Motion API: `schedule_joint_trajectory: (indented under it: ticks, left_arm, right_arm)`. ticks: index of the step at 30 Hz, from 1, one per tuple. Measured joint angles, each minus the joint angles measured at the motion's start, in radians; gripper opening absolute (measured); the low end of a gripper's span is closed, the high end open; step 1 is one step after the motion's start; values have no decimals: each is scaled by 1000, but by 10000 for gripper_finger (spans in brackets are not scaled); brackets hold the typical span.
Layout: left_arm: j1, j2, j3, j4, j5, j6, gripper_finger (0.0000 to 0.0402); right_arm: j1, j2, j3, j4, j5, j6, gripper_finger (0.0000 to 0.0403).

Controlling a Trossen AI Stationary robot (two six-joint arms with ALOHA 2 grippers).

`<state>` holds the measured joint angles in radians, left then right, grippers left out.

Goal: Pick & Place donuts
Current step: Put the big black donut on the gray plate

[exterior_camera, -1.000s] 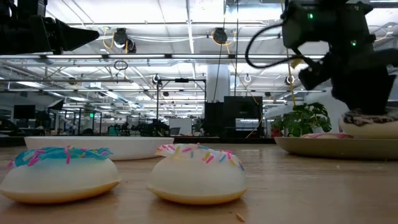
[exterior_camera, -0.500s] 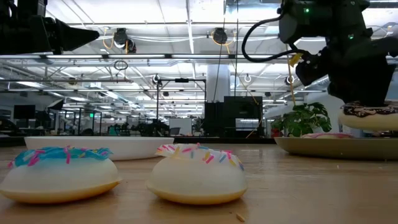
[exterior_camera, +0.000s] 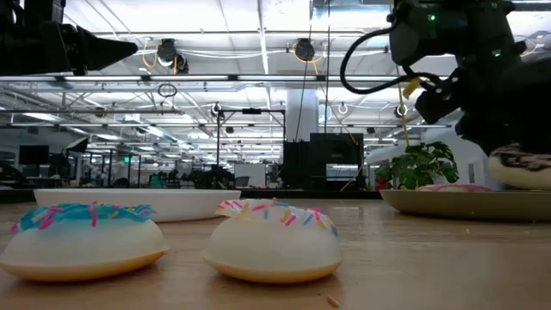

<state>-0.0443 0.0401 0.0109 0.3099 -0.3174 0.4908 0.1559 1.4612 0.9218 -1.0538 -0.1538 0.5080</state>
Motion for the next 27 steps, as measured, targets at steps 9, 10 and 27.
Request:
schedule_joint_trajectory:
  ticks: [9, 10, 27]
  left_arm:
    - [0, 0, 0, 0, 0, -5, 47]
    - [0, 0, 0, 0, 0, -5, 47]
    - [0, 21, 0, 10, 1, -102, 47]
  right_arm:
    - [-10, -10, 0, 96, 25, -43, 344]
    - [-10, -9, 0, 101, 24, -55, 342]
    - [-37, 1, 3, -45, 124, 77, 314]
